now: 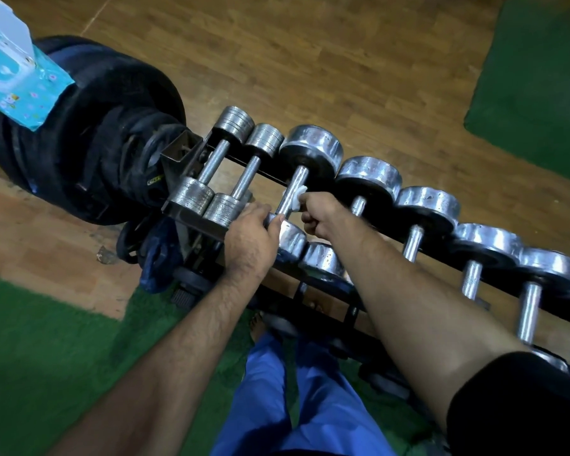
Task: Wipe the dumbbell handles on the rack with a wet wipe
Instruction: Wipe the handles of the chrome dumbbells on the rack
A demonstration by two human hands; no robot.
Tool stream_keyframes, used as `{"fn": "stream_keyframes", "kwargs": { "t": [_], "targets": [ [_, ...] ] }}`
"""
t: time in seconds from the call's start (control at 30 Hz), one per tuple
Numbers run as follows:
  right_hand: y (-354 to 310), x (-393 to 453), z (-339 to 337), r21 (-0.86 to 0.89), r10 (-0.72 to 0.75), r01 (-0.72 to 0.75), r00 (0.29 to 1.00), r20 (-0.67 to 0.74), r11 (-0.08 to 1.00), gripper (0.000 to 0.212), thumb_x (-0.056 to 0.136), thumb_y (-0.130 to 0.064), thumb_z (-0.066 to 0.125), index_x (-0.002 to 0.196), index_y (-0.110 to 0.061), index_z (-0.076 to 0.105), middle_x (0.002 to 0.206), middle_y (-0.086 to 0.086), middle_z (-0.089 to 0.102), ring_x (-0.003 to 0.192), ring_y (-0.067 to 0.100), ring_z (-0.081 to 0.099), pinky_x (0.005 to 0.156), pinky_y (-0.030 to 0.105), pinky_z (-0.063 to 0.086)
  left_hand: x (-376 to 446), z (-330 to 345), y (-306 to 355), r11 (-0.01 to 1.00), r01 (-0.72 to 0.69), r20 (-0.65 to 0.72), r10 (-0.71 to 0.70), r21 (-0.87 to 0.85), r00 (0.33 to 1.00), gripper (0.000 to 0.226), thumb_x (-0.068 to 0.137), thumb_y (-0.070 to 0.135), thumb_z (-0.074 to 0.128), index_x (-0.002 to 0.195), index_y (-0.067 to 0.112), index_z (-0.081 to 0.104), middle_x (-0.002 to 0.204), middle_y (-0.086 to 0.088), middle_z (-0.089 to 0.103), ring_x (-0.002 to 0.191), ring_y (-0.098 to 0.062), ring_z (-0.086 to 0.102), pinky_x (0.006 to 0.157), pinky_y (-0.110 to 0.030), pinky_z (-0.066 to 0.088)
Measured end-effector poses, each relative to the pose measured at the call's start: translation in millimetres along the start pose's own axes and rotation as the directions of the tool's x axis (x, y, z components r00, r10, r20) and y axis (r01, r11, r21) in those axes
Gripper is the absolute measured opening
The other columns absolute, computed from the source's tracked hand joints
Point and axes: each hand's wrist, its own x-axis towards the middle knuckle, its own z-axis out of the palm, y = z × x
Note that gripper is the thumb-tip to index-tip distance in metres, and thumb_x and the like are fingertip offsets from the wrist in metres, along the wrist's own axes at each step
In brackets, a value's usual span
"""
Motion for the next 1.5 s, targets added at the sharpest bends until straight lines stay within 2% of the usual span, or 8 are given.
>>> {"fn": "stream_keyframes", "kwargs": {
  "t": [0.13,0.3,0.63,0.8,0.97,1.13,1.33,1.5],
  "targets": [
    [5,-21,6,-0.23,-0.039,0.043,0.999,0.022,0.972,0.029,0.098,-0.015,0.058,0.069,-0.012,0.055,0.049,0.002,0.05,0.026,0.005,0.038,0.03,0.014,0.025,-1,-1,-1,1.0,-0.012,-0.006,0.012,0.003,1.0,0.036,0.095,0.037,0.06,0.12,0.012,0.067,0.119,-0.002,0.066,0.108,-0.025,0.06,0.083,-0.029,0.045],
    [-5,8,12,0.089,-0.042,0.056,0.987,-0.155,0.994,0.033,0.095,-0.032,0.065,0.07,-0.014,0.052,0.058,0.0,0.039,0.037,0.009,0.027,0.036,0.016,0.021,-2,0,-4,1.0,-0.022,-0.01,0.022,0.0,1.0,0.037,0.097,0.037,0.059,0.124,0.013,0.066,0.118,0.0,0.065,0.106,-0.02,0.061,0.079,-0.023,0.038],
    [-9,34,-4,0.461,0.009,-0.129,0.967,0.253,0.878,0.037,0.098,-0.04,0.047,0.101,-0.012,0.071,0.072,-0.008,0.047,0.035,0.001,0.025,0.031,0.013,0.015,-2,3,-7,0.998,-0.059,-0.042,0.059,0.006,0.997,0.032,0.095,0.038,0.06,0.115,0.014,0.068,0.11,0.001,0.065,0.096,-0.02,0.062,0.073,-0.026,0.041],
    [8,31,-11,0.246,0.138,-0.239,0.921,0.365,0.939,0.056,0.1,-0.044,0.034,0.09,-0.007,0.074,0.102,0.003,0.068,0.034,0.003,0.024,0.033,0.01,0.013,-3,6,-7,0.997,-0.075,-0.047,0.076,0.02,0.996,0.034,0.096,0.037,0.058,0.121,0.015,0.067,0.114,-0.001,0.065,0.1,-0.022,0.061,0.073,-0.025,0.039],
    [-3,33,4,0.425,0.17,-0.296,0.936,0.309,0.855,0.05,0.094,-0.036,0.033,0.1,-0.003,0.07,0.054,-0.007,0.038,0.031,0.001,0.021,0.03,0.012,0.016,-2,7,-10,0.998,-0.07,-0.043,0.07,-0.006,0.997,0.034,0.096,0.037,0.06,0.118,0.012,0.068,0.115,-0.002,0.066,0.103,-0.023,0.062,0.076,-0.03,0.046],
    [0,20,1,0.146,0.275,-0.316,0.929,0.248,0.937,0.045,0.095,-0.027,0.03,0.055,-0.015,0.048,0.052,-0.006,0.039,0.029,0.001,0.02,0.032,0.009,0.012,-1,7,-10,0.998,-0.044,-0.038,0.043,-0.043,0.998,0.033,0.095,0.038,0.06,0.117,0.015,0.069,0.118,0.002,0.065,0.104,-0.02,0.062,0.079,-0.027,0.044],
    [-15,15,-3,0.31,0.245,-0.301,0.947,0.209,0.902,0.026,0.09,-0.022,0.032,0.07,-0.019,0.049,0.051,-0.01,0.035,0.03,0.001,0.019,0.031,0.011,0.015,0,6,-9,0.998,-0.041,-0.022,0.04,-0.05,0.999,0.034,0.096,0.037,0.059,0.119,0.013,0.067,0.118,-0.001,0.064,0.108,-0.023,0.06,0.085,-0.034,0.05],
    [-9,-1,-4,-0.028,0.309,-0.309,0.937,0.163,0.951,0.045,0.09,-0.02,0.037,0.046,-0.02,0.033,0.041,-0.006,0.03,0.03,0.002,0.02,0.034,0.009,0.013,0,7,-10,0.999,-0.037,-0.024,0.037,-0.03,0.999,0.037,0.097,0.038,0.058,0.121,0.011,0.066,0.118,-0.003,0.064,0.106,-0.022,0.06,0.084,-0.032,0.048]
  ]
}}
